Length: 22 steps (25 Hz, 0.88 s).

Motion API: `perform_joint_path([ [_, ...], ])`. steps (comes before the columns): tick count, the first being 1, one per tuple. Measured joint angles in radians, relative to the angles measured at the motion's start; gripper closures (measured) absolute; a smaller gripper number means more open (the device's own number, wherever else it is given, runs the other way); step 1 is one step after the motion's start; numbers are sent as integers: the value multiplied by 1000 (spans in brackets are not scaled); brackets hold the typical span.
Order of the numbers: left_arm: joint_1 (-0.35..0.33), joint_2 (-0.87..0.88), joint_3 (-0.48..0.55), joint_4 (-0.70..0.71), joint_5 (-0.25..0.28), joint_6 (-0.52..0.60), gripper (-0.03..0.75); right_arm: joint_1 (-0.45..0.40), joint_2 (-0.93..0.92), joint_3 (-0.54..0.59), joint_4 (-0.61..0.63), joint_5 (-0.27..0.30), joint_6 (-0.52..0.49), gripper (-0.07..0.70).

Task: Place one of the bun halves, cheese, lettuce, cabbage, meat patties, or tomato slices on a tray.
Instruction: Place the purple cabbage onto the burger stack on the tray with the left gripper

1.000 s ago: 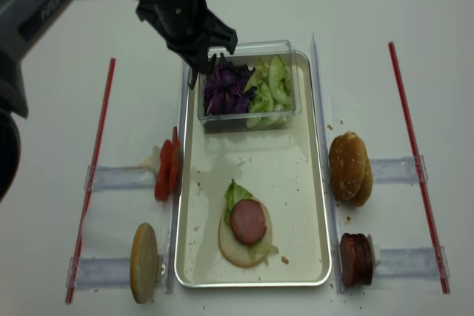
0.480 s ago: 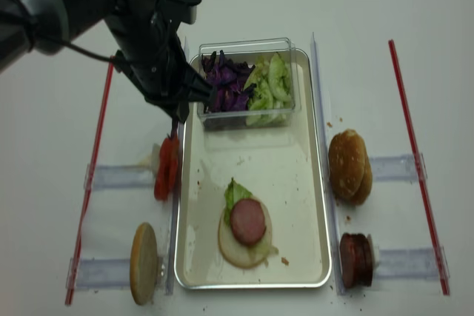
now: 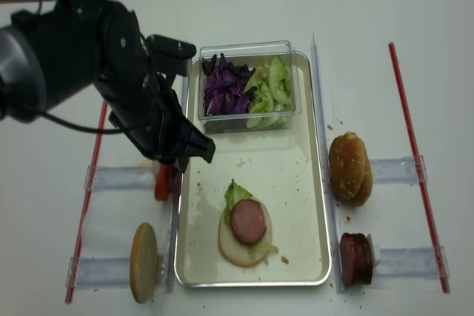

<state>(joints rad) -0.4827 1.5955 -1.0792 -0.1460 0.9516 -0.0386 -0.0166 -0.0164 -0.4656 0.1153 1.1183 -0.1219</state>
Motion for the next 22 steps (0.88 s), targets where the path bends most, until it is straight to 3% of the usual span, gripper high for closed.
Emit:
perform_joint_path([
  [6,-85,-20,55,-18,-36,-18,652,0,0,0,-2,0,0,244],
  [12,-94,-21,61,-18,-63,-19,652,0,0,0,-2,0,0,244],
  [17,-94,-21,61,-29,-67,99,652,0,0,0,-2,0,0,244],
  [22,-94,-21,61,-143,-67,307,652,0,0,0,-2,0,0,244],
])
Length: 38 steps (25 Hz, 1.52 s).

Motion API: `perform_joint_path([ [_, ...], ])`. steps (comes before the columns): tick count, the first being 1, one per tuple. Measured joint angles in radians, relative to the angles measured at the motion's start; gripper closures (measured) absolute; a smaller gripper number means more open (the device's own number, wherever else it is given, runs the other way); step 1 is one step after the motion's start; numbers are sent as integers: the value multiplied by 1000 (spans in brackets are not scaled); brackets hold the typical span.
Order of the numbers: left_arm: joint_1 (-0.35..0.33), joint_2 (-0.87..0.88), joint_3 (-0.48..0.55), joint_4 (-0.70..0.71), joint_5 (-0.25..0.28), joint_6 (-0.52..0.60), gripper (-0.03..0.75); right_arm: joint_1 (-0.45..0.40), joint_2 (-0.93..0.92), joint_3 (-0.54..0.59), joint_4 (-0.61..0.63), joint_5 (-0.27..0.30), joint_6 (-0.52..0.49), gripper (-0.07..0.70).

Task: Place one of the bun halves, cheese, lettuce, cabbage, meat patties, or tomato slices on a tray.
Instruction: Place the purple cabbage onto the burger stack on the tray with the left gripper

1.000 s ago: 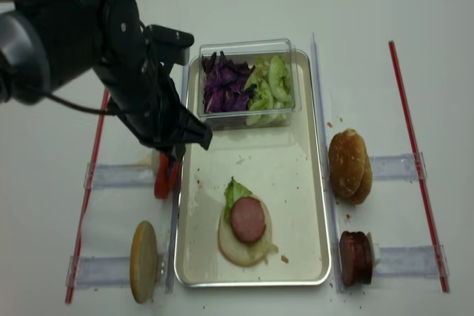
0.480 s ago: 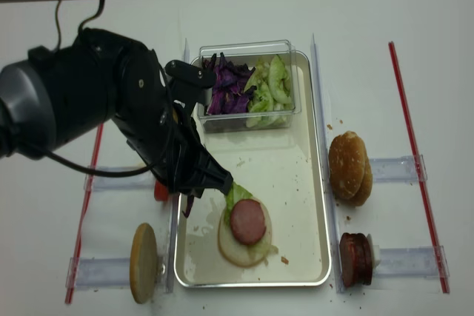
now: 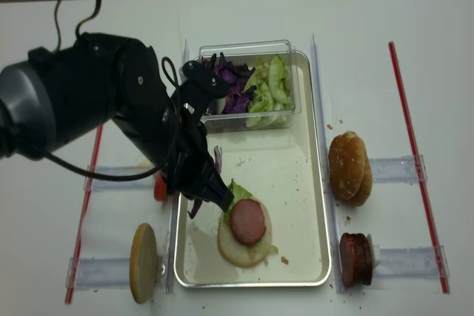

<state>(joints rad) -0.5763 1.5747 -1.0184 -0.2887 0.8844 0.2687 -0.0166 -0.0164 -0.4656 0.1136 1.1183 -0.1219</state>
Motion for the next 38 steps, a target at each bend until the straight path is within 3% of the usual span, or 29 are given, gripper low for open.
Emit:
perform_joint_path([
  [4,0,0,0,-91,0,100,652,0,0,0,0,0,0,244],
  [11,-38,44,-32,-115,10,126,652,0,0,0,0,0,-3,244],
  [17,-104,106,-100,-113,12,126,652,0,0,0,0,0,-3,244],
  [24,-160,165,-109,-74,21,81,652,0,0,0,0,0,-3,244],
  [38,-169,202,-117,-30,-22,35,652,0,0,0,0,0,-3,244],
])
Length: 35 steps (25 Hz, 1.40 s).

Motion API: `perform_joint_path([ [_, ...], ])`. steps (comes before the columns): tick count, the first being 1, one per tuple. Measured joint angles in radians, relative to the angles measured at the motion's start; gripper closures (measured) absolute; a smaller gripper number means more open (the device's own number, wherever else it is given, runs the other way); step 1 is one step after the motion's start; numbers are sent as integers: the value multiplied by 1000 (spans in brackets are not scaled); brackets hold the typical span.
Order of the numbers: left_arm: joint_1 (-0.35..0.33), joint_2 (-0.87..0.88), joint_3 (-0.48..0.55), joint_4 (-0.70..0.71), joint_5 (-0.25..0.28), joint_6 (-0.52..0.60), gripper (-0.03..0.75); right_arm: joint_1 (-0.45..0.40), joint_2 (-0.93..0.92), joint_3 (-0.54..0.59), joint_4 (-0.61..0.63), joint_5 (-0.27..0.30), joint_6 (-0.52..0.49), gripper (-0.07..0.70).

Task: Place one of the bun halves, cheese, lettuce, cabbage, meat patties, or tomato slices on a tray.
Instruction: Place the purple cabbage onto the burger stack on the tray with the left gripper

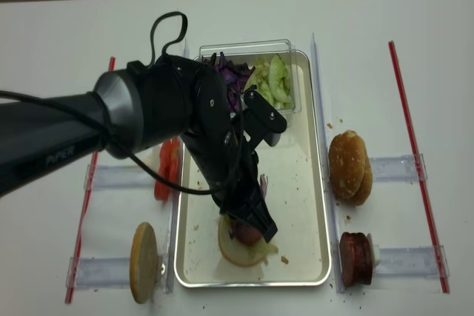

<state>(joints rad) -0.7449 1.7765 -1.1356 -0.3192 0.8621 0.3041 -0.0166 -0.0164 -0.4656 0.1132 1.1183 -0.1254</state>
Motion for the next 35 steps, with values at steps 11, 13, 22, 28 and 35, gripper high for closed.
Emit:
perform_joint_path([
  [11,-1,56,-4,23,2,-21,652,0,0,0,0,0,0,244],
  [13,-1,56,-9,26,6,-28,652,0,0,0,0,0,0,244],
  [22,-1,56,-30,30,52,-47,624,0,0,0,0,0,0,244],
  [28,-1,56,-30,26,67,-59,498,0,0,0,0,0,0,244],
  [35,-1,56,-30,26,72,-81,365,0,0,0,0,0,2,244],
])
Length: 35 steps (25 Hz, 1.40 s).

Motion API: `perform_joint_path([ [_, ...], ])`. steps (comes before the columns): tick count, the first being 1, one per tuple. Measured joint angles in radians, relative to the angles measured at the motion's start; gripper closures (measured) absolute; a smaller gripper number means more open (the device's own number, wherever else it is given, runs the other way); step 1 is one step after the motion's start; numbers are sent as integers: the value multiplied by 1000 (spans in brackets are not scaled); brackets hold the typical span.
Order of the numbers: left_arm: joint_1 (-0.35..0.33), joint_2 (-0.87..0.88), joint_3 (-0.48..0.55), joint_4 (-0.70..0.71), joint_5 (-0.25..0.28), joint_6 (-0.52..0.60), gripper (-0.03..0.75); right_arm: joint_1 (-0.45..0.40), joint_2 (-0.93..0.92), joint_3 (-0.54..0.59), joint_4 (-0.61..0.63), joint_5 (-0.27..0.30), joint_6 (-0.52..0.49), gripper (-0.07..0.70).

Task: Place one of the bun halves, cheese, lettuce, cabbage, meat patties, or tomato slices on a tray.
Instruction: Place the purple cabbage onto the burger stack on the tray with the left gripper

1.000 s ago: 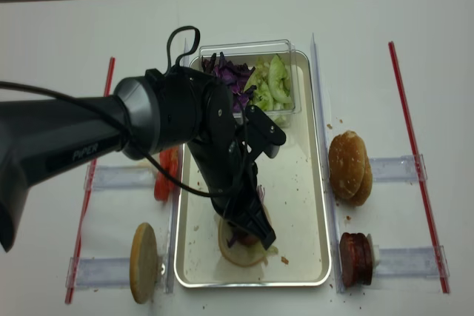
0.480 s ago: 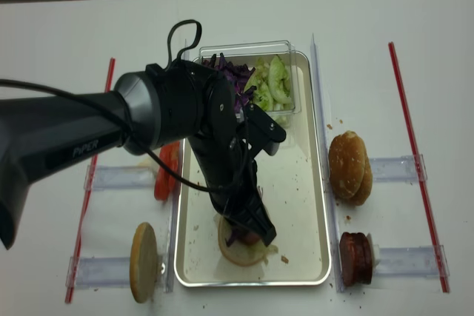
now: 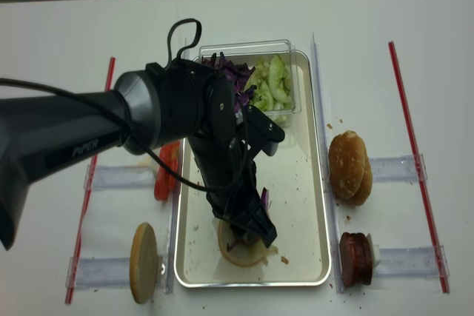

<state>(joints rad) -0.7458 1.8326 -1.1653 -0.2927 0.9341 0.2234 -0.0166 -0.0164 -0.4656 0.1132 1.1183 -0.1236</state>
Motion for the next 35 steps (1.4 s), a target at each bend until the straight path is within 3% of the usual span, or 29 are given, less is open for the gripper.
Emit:
perform_joint_path([
  [12,0,1,-69,0,68,-25,359,0,0,0,0,0,2,244],
  [24,62,1,-265,55,267,-106,360,0,0,0,0,0,2,244],
  [35,101,2,-322,75,279,-108,360,0,0,0,0,0,2,244],
])
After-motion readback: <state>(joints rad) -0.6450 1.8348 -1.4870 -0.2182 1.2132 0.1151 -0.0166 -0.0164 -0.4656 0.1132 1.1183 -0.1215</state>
